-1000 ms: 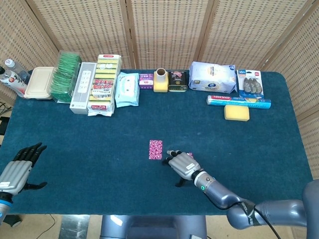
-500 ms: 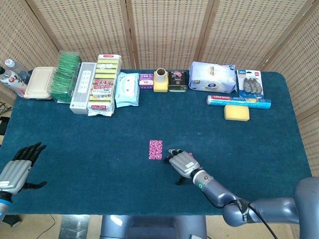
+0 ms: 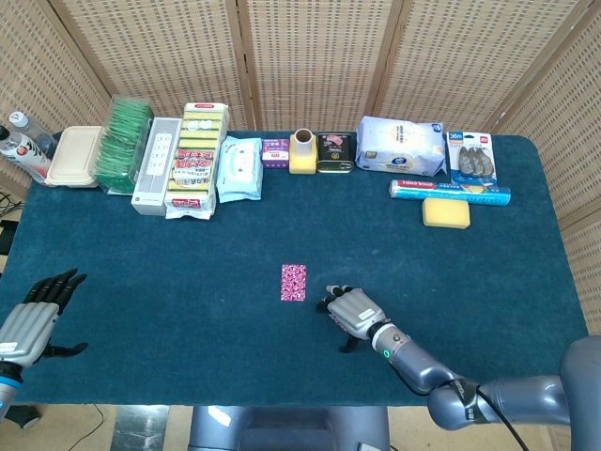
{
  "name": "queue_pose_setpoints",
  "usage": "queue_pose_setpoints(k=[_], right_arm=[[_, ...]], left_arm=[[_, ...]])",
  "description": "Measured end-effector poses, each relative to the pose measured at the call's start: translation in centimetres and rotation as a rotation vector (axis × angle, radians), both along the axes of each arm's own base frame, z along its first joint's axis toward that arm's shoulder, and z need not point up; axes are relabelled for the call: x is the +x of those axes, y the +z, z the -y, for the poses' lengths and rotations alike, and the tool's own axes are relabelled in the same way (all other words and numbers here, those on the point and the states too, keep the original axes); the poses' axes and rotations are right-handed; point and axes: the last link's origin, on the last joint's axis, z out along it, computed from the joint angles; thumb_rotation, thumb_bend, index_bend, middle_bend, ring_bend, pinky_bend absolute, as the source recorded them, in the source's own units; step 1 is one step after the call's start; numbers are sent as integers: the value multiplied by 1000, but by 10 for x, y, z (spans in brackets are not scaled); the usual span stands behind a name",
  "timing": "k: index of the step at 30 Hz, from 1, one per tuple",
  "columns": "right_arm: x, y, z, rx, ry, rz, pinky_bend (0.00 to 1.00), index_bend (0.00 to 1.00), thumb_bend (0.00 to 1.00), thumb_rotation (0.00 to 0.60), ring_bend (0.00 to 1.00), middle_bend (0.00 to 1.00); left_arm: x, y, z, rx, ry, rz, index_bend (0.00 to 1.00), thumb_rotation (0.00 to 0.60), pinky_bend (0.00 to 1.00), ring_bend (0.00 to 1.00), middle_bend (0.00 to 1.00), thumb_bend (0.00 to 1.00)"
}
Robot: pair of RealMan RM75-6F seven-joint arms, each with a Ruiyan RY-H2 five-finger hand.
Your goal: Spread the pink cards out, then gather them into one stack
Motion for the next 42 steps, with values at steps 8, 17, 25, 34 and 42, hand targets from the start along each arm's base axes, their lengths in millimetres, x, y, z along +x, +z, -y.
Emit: queue_pose_setpoints(k=[8, 17, 25, 34, 42], right_arm=[[-9, 7, -4, 1, -9, -19, 166, 235, 208, 531, 80, 294], [-20, 16, -9, 2, -14, -42, 176, 235, 208, 527, 80, 294], [-30, 22, -10, 4, -27, -72, 183, 236, 208, 519, 82, 296], [-38, 31, -12, 4, -27, -102, 193, 241, 209, 508, 85, 297], [-36, 34, -13, 3, -18, -102, 202, 246, 208, 502, 88, 302]], left_arm=[[0, -1, -1, -4, 2, -3, 0, 600, 35, 0, 0, 32], [1, -3, 0, -7, 1, -7, 0, 600, 35, 0, 0, 33], [1, -3, 0, -9, 2, -9, 0, 600, 35, 0, 0, 33], [2, -3, 0, -9, 1, -8, 0, 600, 35, 0, 0, 32], [2, -3, 0, -9, 1, -7, 0, 600, 35, 0, 0, 32]])
